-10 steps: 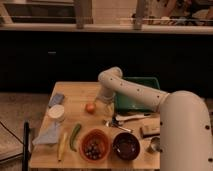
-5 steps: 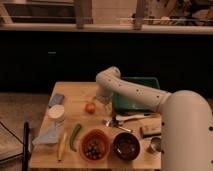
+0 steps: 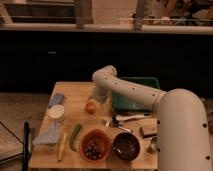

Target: Place apple in purple bowl

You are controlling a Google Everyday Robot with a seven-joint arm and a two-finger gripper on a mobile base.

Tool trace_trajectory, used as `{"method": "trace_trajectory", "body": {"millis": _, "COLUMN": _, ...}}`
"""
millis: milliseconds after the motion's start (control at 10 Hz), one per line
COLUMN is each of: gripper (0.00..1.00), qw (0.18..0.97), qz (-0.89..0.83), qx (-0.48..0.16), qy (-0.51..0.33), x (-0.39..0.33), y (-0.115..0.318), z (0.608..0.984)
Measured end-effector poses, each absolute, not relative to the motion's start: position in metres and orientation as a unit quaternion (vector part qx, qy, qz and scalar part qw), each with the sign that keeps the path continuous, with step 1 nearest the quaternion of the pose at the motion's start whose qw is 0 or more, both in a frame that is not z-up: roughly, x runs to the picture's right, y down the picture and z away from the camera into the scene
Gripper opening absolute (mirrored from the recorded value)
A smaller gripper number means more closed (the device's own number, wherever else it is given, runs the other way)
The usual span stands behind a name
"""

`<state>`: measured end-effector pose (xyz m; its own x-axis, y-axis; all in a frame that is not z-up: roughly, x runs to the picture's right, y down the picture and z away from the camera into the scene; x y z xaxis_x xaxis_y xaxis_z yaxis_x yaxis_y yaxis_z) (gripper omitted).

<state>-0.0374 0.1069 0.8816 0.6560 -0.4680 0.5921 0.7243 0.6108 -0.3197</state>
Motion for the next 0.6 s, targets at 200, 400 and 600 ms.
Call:
{"method": "trace_trajectory", "body": {"millis": 200, "gripper": 0.80, "qw": 0.860, "qz": -0.353, "qx": -0.276, "qy": -0.243, "x": -0.045, "y": 0.106, "z": 0.883}}
{"method": "trace_trajectory", "body": {"millis": 400, "gripper": 0.80, "qw": 0.851, "qz": -0.363, "qx": -0.279, "qy": -0.257, "x": -0.054, "y": 0.105, "z": 0.885}}
{"method": "trace_trajectory", "body": {"millis": 600, "gripper": 0.80, "qw": 0.845, "qz": -0.368, "qx": -0.284, "qy": -0.265, "x": -0.058, "y": 0.106, "z": 0.889}}
